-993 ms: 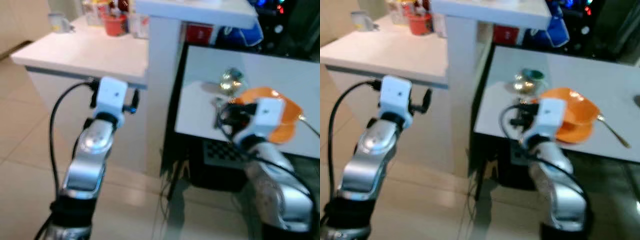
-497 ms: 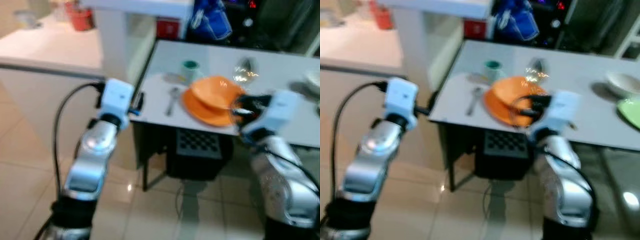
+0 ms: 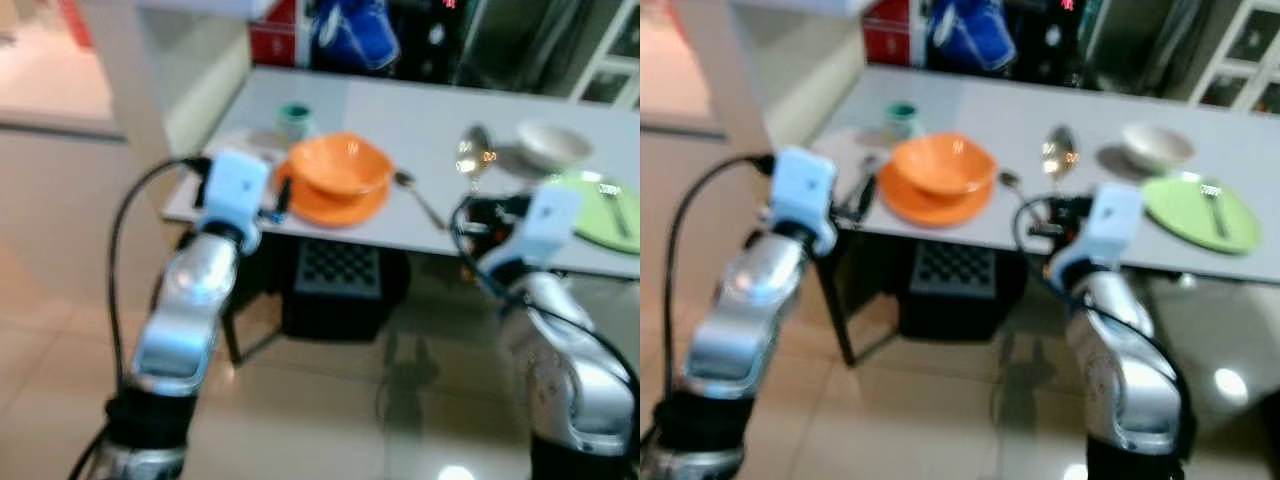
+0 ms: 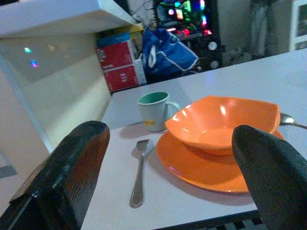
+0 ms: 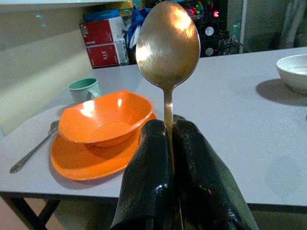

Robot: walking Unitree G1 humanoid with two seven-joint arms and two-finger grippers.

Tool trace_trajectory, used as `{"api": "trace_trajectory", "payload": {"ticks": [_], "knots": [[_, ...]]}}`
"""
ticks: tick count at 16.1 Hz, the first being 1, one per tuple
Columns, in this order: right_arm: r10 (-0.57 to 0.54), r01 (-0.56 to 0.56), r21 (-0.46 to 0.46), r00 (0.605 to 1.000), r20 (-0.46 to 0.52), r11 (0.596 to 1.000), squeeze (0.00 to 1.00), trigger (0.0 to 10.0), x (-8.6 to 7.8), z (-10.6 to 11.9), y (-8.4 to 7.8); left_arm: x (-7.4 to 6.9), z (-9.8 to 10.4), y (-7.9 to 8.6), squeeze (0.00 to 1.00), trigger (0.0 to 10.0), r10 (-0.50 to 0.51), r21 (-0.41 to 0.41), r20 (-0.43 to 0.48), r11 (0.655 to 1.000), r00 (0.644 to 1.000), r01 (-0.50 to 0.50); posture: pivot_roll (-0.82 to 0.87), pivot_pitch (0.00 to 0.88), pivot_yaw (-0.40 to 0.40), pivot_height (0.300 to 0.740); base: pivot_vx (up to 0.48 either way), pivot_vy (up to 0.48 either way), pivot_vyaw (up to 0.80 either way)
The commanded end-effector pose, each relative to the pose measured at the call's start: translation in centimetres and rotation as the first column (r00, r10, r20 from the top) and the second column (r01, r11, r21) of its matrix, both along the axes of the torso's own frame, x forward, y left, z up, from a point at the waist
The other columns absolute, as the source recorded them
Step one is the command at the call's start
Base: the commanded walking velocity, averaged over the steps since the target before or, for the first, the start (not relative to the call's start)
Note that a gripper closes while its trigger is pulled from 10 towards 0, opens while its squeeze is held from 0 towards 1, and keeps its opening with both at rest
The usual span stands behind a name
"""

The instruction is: Setting the table

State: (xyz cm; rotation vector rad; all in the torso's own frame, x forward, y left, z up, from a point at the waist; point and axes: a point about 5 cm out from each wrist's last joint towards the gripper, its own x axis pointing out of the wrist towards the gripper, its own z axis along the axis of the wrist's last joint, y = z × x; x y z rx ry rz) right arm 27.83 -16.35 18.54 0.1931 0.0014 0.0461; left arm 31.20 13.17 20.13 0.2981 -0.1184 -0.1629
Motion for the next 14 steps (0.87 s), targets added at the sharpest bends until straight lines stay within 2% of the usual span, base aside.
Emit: {"api": "trace_trajectory", "payload": {"ticks": [1, 5, 14], "knots": [[-0.002, 0.002, 0.001, 1.0, 0.004, 1.0, 0.0, 10.0, 0.1, 0.4, -0.2, 0.0, 0.2, -0.3, 0.0, 10.0, -0.007, 0.0, 0.003, 1.0, 1.0, 0.007, -0.07, 0.0, -0.016, 0.74, 0.0, -0.48, 0.0], [-0.009, 0.009, -0.003, 1.0, -0.017, 1.0, 0.0, 10.0, 0.0, 0.0, -0.3, 0.0, 0.1, -0.7, 0.0, 10.0, -0.017, 0.0, 0.0, 1.0, 1.0, 0.017, -0.07, 0.0, -0.012, 0.74, 0.0, -0.48, 0.0], [-0.02, 0.018, -0.028, 0.998, -0.064, 0.999, 0.0, 10.0, -0.2, -0.6, -0.5, 0.1, -0.2, -0.5, 0.0, 10.0, -0.018, 0.013, -0.006, 1.0, 1.0, 0.018, -0.08, 0.0, -0.001, 0.74, 0.0, -0.479, 0.0]]}}
